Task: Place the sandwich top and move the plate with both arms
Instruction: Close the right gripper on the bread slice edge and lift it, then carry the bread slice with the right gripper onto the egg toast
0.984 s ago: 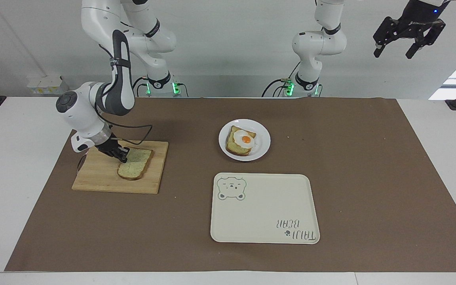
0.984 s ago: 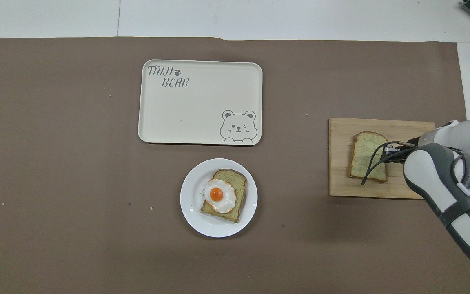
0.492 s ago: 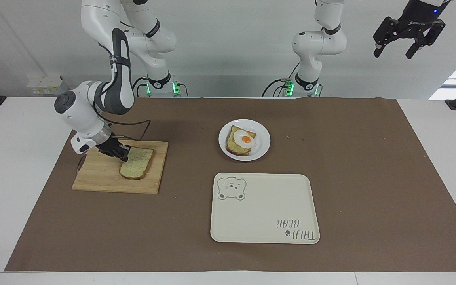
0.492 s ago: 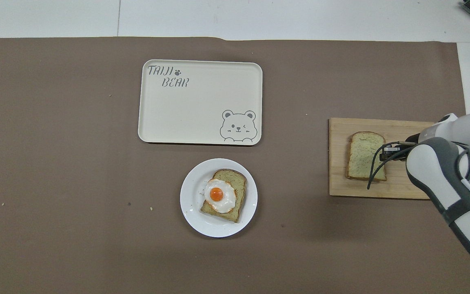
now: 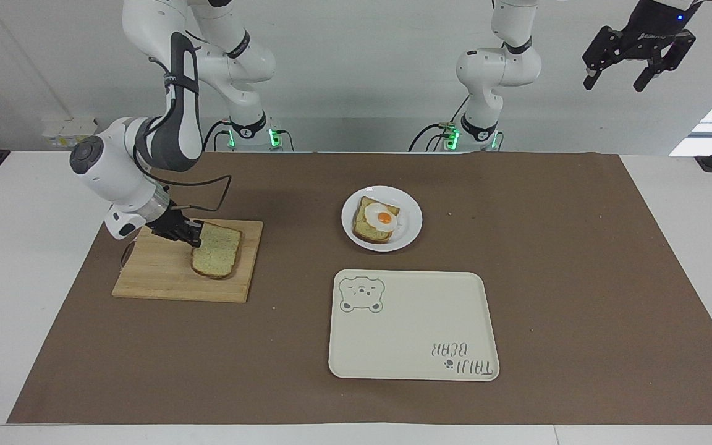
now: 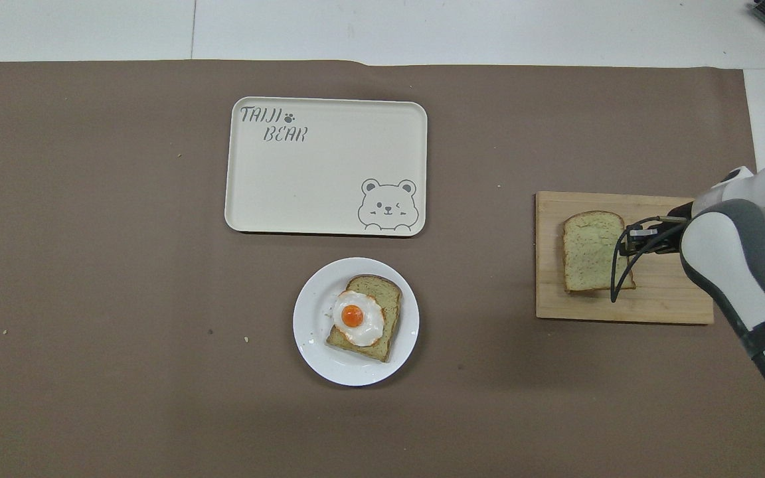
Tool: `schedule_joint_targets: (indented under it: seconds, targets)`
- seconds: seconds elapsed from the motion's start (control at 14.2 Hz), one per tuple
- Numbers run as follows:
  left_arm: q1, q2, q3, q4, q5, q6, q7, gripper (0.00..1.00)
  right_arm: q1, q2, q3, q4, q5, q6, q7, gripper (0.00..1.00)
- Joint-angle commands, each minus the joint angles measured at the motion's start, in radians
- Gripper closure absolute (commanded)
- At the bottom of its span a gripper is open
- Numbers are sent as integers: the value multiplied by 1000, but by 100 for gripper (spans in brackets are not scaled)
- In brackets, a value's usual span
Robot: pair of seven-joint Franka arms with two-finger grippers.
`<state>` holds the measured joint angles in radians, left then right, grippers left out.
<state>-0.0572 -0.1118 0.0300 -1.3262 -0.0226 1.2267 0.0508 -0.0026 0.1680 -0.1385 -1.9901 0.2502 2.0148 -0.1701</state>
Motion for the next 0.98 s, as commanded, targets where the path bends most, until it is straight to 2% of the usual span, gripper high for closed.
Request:
schedule_joint_targets:
  seconds: [0.0, 0.21, 0.49, 0.7, 0.91]
  targets:
    - [14, -22, -7, -22, -7, -4, -6, 0, -5, -28, 2, 33, 34, -70, -38, 100]
    - [14, -22, -7, -22, -7, -4, -8, 0, -5, -41, 4, 80, 34, -137, -38, 100]
    - [14, -22, -7, -22, -7, -4, -6, 0, -5, -44, 11, 134, 100, -206, -37, 100]
    - [14, -22, -7, -22, -7, -4, -6, 0, -5, -47, 11, 134, 158, -240, -42, 100]
    - [14, -22, -7, -22, -7, -4, -6, 0, -4, -59, 45, 123, 191, -274, -35, 100]
